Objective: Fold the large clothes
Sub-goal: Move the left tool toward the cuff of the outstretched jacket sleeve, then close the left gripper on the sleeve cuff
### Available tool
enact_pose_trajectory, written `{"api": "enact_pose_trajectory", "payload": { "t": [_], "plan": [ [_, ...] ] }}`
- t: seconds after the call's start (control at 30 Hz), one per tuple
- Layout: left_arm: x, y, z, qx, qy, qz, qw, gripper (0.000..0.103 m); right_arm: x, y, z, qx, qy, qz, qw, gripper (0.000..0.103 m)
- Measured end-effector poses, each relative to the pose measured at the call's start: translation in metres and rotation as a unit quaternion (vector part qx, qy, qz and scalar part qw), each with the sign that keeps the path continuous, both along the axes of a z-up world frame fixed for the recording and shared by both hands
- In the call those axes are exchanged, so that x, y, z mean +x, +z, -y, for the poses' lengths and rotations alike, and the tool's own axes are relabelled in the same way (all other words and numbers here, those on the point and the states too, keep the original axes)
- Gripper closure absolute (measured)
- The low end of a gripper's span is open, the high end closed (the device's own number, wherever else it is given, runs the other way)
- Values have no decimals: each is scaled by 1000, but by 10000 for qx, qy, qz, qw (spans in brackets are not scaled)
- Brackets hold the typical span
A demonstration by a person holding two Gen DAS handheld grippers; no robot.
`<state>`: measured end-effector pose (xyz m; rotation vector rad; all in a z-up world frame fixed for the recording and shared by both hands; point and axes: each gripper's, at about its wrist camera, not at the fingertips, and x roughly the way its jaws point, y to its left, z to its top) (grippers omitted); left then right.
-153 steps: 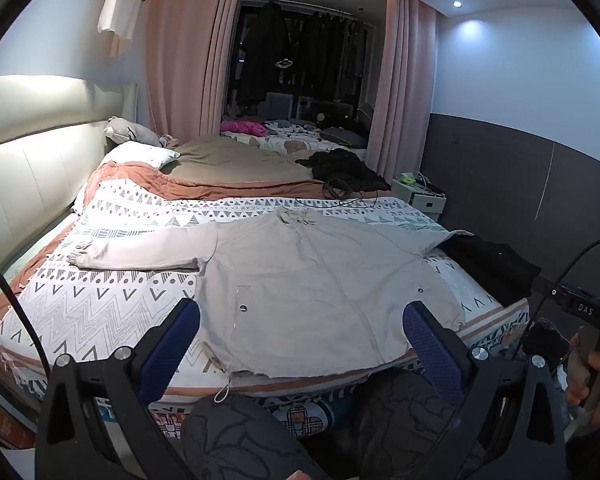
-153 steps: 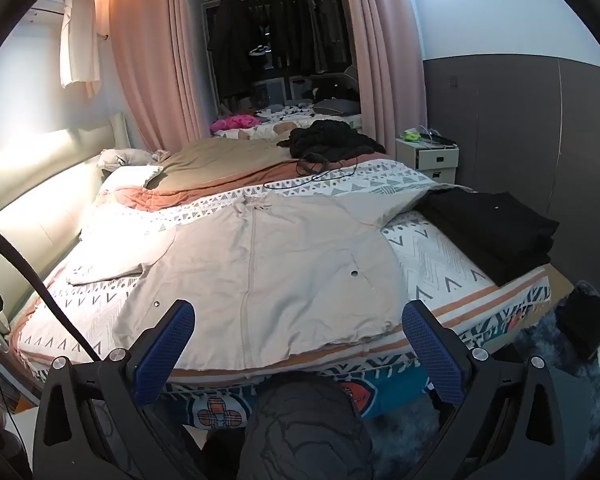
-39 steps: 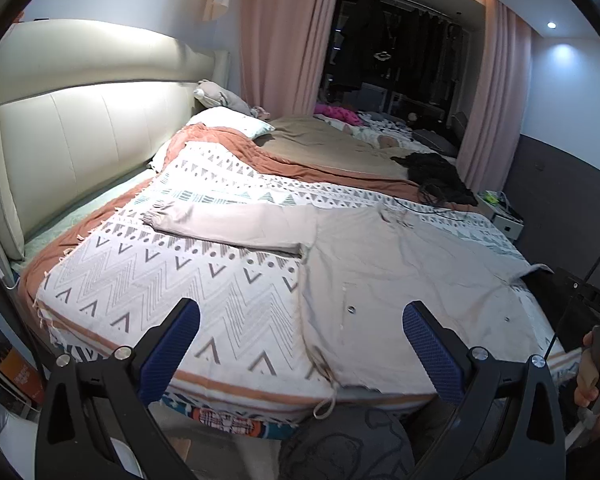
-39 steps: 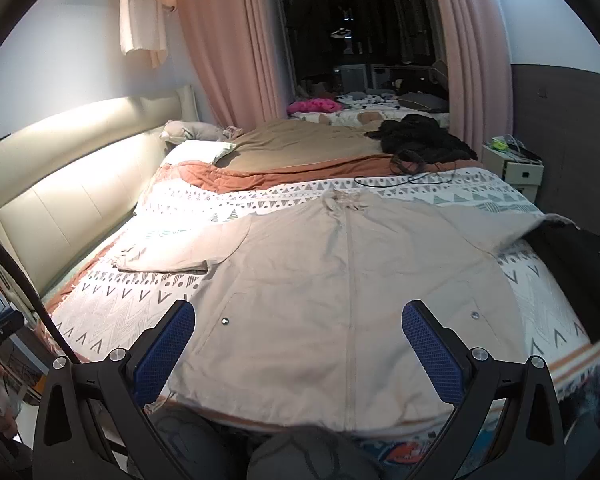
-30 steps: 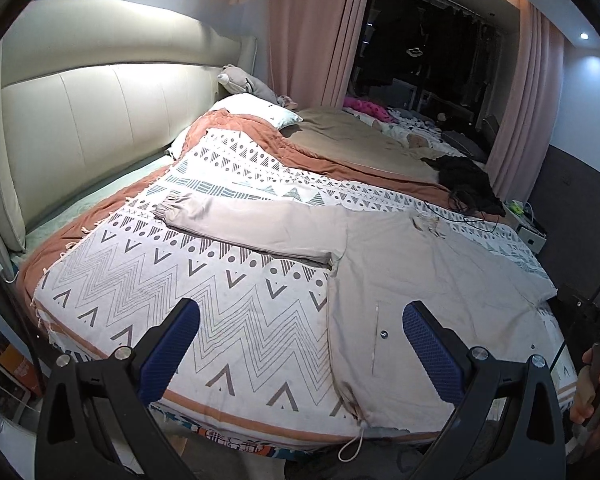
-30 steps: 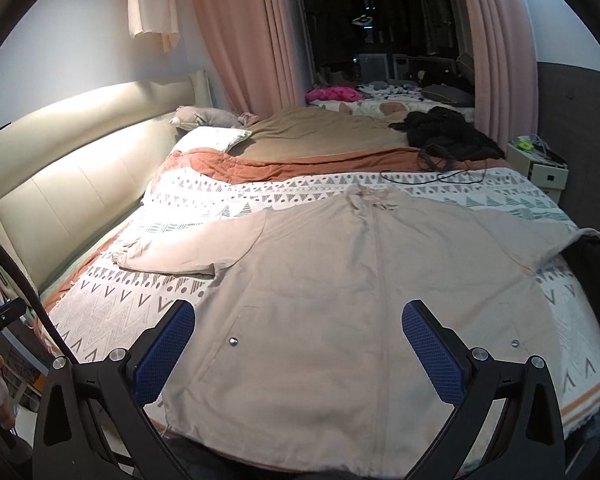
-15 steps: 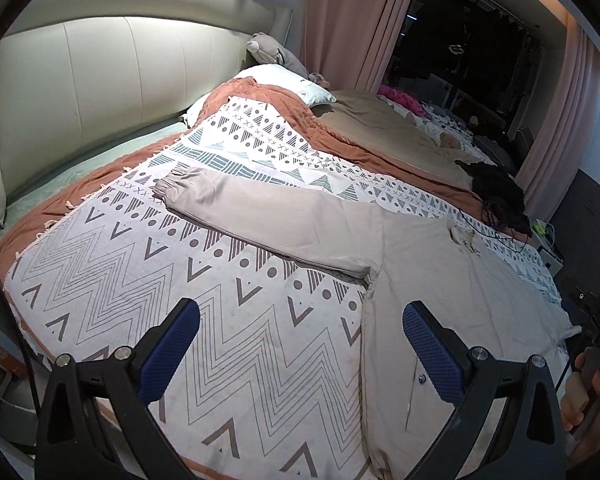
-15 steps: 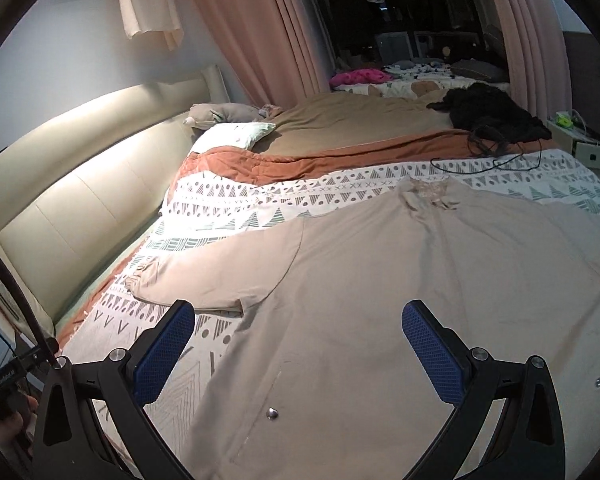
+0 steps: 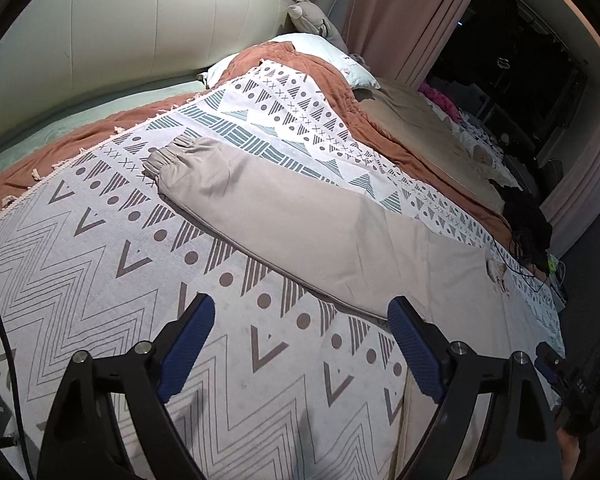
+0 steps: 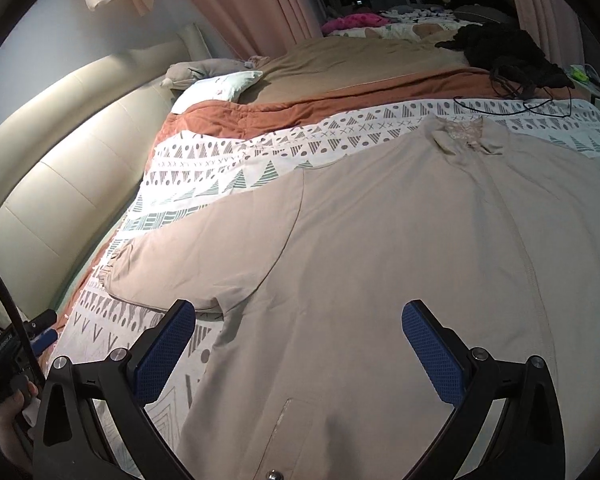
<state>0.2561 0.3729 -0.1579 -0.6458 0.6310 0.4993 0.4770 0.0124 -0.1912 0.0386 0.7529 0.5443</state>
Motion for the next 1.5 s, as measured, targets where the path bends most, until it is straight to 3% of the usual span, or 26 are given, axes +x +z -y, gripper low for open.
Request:
{"api": "enact_pose_trajectory", "payload": {
  "t": [0.2,0.4,0.47,0.67,0.77,0.87,0.97,1.03,1.17,1.5],
  "plan": [
    [29,-29,-51,-220,172,-177,9995,29,47,-17,-44,-243,67,-210,9995,3],
    [48,-55,-100,-324,419,-386,9978,30,79,-42,-64,-330,77,-518,9981,17],
    [55,-65,-115,-364,512,-451,9970,35,91,-52,-71,-319,79,-663,9973,27],
    [74,-95,-152,-449,740,-818,9929,38,118,-78,-92,-509,121,-912,9945,40],
    [81,-106,-165,-411,898,-959,9905,40,127,-91,-102,-594,153,-1074,9923,41],
    [90,-111,-176,-208,1028,-1118,9882,54,130,-97,-113,-738,201,-1070,9913,41],
    [96,-109,-185,-309,1035,-1084,9882,84,128,-98,-122,-755,334,-1058,9910,41],
    [95,-102,-188,-375,1069,-968,9888,94,125,-98,-127,-688,495,-1114,9902,41],
    [95,-67,-178,-170,905,-695,9933,96,124,-102,-129,-660,713,-1207,9879,41],
    [113,75,-118,547,-28,115,9984,97,110,-112,-161,-1351,806,-852,9839,41]
  ]
}}
